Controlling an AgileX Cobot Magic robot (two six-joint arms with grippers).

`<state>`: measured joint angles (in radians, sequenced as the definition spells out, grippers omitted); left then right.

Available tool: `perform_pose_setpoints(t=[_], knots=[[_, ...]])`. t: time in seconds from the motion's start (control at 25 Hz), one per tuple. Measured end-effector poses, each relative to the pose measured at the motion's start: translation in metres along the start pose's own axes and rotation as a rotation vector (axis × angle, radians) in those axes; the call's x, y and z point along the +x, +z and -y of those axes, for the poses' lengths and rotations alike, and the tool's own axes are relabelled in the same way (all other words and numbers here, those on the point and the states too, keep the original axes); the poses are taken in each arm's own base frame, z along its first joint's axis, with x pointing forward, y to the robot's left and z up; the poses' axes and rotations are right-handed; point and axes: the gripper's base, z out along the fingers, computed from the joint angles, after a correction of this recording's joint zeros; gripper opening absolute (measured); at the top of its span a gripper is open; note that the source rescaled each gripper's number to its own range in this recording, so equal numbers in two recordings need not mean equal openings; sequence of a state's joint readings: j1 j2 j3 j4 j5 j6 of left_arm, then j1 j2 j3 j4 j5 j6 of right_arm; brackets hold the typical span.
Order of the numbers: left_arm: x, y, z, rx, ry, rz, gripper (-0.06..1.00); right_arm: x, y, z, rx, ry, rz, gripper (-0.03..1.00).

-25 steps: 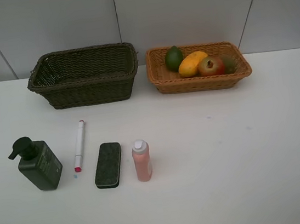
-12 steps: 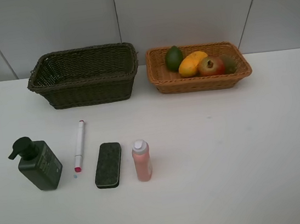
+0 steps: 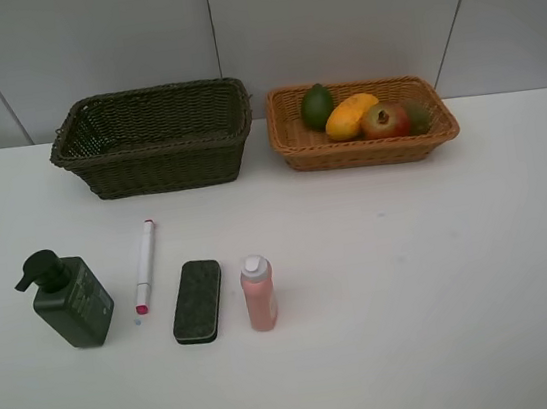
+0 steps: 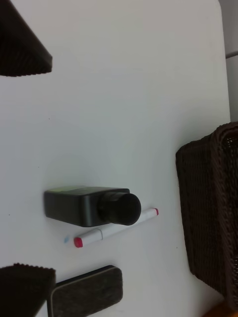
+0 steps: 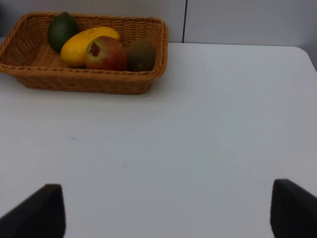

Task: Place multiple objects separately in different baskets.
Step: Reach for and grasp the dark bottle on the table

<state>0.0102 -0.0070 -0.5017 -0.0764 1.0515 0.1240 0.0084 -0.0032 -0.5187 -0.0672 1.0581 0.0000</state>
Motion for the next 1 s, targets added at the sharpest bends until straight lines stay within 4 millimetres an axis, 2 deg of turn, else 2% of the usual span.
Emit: perform_pose_setpoints(t=[1.0], knots=[[0.0,0.0,0.0,0.0,0.0,0.0,1.0,0.0,0.0,0.0001,0.001,0.0,0.0,1.0]])
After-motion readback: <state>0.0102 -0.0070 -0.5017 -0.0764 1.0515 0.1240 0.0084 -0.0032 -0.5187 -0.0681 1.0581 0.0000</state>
